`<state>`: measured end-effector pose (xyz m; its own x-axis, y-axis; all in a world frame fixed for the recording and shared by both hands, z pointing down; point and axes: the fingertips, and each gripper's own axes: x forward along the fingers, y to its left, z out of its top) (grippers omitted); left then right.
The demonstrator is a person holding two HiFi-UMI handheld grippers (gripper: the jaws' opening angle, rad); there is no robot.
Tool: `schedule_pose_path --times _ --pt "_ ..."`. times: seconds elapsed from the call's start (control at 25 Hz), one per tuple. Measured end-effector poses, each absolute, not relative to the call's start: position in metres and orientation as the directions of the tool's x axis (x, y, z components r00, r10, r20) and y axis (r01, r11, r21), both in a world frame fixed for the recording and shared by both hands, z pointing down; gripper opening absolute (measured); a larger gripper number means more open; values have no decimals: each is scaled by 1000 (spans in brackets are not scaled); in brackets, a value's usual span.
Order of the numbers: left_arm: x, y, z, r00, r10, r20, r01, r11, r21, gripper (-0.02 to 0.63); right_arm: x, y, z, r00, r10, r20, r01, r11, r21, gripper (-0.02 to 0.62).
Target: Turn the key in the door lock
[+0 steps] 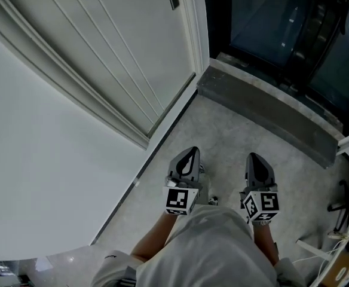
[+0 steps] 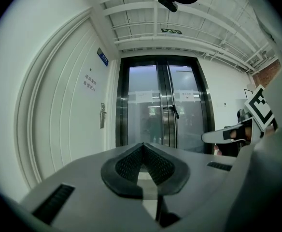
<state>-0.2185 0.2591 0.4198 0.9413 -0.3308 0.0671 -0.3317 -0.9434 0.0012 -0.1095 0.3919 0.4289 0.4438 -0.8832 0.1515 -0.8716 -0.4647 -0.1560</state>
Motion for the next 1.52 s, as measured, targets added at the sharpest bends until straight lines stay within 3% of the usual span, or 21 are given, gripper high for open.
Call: schedule_pose_path --times 1.08,1.52 --pt "-23 97 413 962 -272 35 -273 -962 4 8 75 227 423 482 -862 158 -854 -502 -134 2" --pt "1 31 412 944 -329 28 -329 -944 6 9 102 156 427 429 -889 161 -883 -450 -132 2"
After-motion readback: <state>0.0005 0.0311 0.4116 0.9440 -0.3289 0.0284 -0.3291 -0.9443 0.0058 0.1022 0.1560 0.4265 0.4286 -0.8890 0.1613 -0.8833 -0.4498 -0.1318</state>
